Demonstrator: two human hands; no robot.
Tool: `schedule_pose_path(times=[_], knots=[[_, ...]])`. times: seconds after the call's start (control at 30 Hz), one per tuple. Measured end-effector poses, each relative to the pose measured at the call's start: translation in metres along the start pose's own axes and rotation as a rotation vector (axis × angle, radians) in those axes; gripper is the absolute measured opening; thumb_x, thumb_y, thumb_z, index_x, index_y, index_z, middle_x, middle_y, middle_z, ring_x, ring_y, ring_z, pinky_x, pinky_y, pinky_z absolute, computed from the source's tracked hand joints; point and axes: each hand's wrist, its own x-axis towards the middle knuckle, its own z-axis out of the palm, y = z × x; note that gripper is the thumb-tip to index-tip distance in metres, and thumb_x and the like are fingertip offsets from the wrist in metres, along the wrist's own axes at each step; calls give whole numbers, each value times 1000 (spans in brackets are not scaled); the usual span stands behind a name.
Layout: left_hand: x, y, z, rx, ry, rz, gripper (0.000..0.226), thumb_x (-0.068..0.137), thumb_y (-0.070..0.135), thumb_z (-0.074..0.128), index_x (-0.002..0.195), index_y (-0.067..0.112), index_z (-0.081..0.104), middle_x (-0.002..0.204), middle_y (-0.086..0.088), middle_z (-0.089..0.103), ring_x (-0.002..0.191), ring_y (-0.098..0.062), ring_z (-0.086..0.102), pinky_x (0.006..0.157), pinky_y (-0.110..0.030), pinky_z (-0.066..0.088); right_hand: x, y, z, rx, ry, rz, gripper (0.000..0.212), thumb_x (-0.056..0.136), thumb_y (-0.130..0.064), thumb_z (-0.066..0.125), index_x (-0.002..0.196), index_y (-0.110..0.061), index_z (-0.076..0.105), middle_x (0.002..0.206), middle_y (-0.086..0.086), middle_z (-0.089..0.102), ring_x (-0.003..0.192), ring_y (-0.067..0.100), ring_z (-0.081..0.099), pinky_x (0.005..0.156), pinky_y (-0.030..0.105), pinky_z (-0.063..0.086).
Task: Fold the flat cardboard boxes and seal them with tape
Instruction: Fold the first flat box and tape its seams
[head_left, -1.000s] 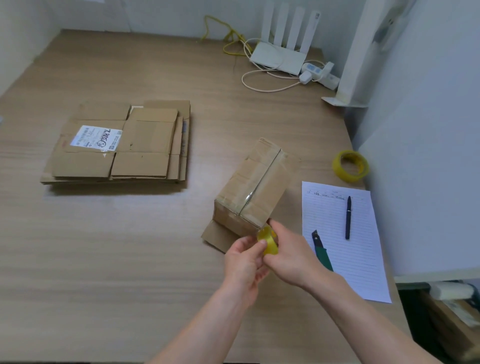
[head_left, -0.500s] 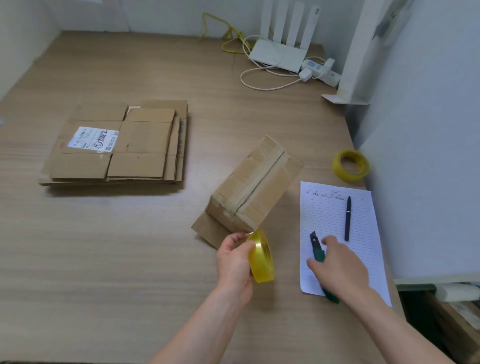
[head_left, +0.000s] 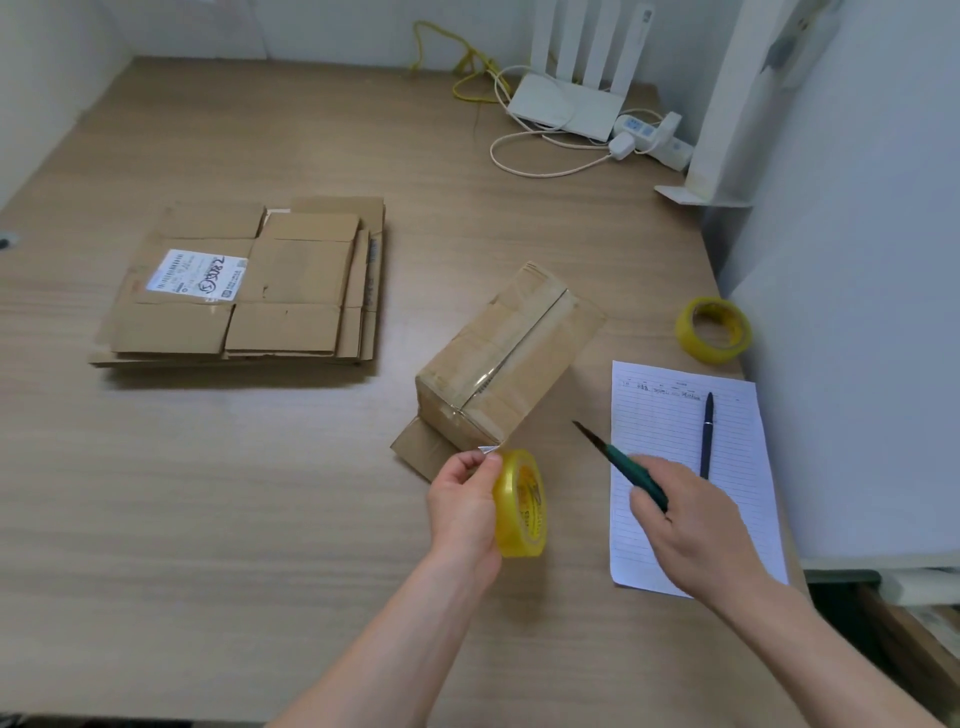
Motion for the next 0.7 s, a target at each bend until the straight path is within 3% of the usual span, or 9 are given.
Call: schedule_pose_path(times=[0.13,0.3,0.7], knots=[[2,10,-1,-1,-30,-28,16,94,10,62,80,14,56,76,-13,54,57,-20,48,57,-29,42,6,-43,-36,-216,-63,-274,27,91,-35,52,115,-45,57,78,-14,55,77,9,55,62,35,46],[2,17,-3,16,-49,-37,13,96,14,61,84,11,56,75,-14,53,57,-20,46,58,-29,45,19,-69,-39,-423,-97,-371,23,95,-41,47,115,-40,58,84,-8,56,81,15,57,63,34,48],[3,21,-8,87,-20,-29,16,93,14,65,78,12,59,82,-18,59,71,-25,50,66,-35,47,30,-84,-29,-547,-87,-412,29,96,-44,44,122,-39,56,93,-7,58,84,20,60,60,32,44]])
